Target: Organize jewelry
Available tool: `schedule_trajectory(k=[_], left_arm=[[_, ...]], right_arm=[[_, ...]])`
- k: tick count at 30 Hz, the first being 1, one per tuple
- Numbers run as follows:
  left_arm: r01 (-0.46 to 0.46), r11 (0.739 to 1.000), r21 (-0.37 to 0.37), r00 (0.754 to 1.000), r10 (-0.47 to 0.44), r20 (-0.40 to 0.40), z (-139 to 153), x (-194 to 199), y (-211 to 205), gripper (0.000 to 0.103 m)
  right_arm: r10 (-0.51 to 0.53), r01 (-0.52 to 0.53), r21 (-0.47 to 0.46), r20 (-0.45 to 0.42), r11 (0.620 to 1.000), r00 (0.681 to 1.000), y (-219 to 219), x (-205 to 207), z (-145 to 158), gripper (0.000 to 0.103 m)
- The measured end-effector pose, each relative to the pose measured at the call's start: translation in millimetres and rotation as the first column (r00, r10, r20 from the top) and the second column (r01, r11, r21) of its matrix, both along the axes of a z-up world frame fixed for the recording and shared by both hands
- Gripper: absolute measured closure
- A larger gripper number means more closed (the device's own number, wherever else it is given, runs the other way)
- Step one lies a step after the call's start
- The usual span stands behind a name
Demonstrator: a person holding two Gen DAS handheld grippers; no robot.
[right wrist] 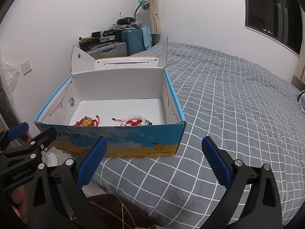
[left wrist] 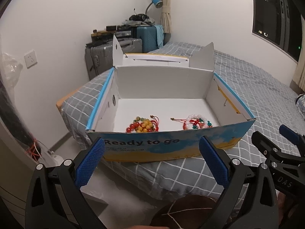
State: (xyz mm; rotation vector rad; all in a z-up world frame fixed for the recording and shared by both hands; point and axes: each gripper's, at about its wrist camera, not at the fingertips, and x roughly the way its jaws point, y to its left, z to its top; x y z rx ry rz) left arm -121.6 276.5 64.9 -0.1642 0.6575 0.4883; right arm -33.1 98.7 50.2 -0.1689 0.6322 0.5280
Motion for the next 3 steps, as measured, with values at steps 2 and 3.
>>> schedule_trajectory(k=[2,3], left_arm=[[0.001,1.0,0.008,1.0,-0.001,-0.002,0.5,-0.4,-1.0,0.006],[0.006,1.0,0.005,1.0,-0.006,-0.003,0.5,-0.4,-1.8,0.006]], right_arm=[[-0.001,0.001,0.003,0.0,1.0,1.0,-0.2,-0.3,0.5,0.008],[0.0,0.0,0.002,0.001,1.0,1.0,-0.5,-0.4,0.8,0.008]])
